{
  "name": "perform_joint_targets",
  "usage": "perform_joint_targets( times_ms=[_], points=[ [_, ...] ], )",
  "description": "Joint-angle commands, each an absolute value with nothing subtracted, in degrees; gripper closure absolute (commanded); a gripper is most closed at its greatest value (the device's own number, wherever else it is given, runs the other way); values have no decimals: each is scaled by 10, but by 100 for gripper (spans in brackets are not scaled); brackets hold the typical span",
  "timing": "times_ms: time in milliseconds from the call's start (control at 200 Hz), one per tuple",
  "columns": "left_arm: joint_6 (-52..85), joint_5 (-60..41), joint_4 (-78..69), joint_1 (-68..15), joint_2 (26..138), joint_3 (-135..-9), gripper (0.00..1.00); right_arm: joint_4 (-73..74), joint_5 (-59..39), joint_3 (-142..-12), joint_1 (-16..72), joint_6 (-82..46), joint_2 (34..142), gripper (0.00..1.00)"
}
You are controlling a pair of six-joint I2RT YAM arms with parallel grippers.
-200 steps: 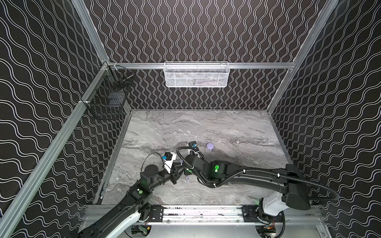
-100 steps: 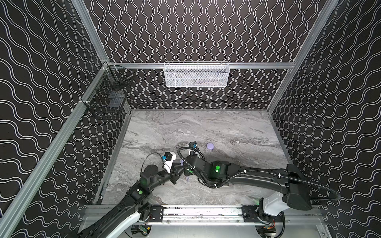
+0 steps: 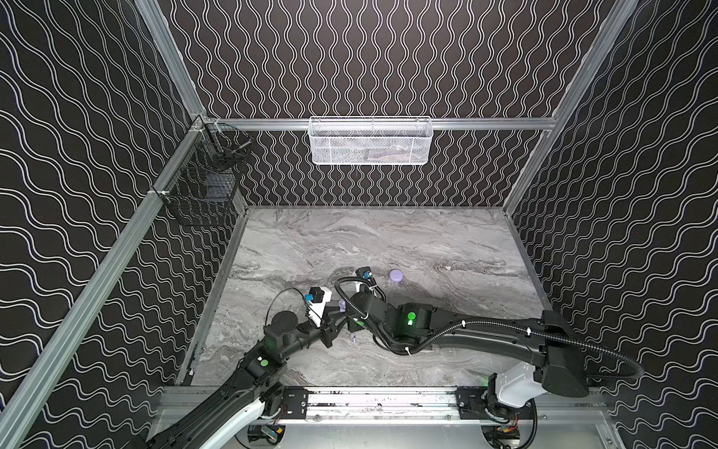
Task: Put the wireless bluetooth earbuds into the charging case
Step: 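Open the right gripper to release the earbud into the case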
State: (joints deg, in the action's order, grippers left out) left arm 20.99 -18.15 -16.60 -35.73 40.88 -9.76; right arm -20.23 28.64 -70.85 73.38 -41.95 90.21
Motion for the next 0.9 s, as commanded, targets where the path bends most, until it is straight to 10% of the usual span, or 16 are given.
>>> perform_joint_targets(
  times_ms=[0,896],
  points=[
    [208,-176,-183,-356,410,-98,84,-193,293,-708,734,-421,894,69],
    [207,-174,-180,-356,406,-98,84,-213,328,-689,726,-432,860,65]
  ],
)
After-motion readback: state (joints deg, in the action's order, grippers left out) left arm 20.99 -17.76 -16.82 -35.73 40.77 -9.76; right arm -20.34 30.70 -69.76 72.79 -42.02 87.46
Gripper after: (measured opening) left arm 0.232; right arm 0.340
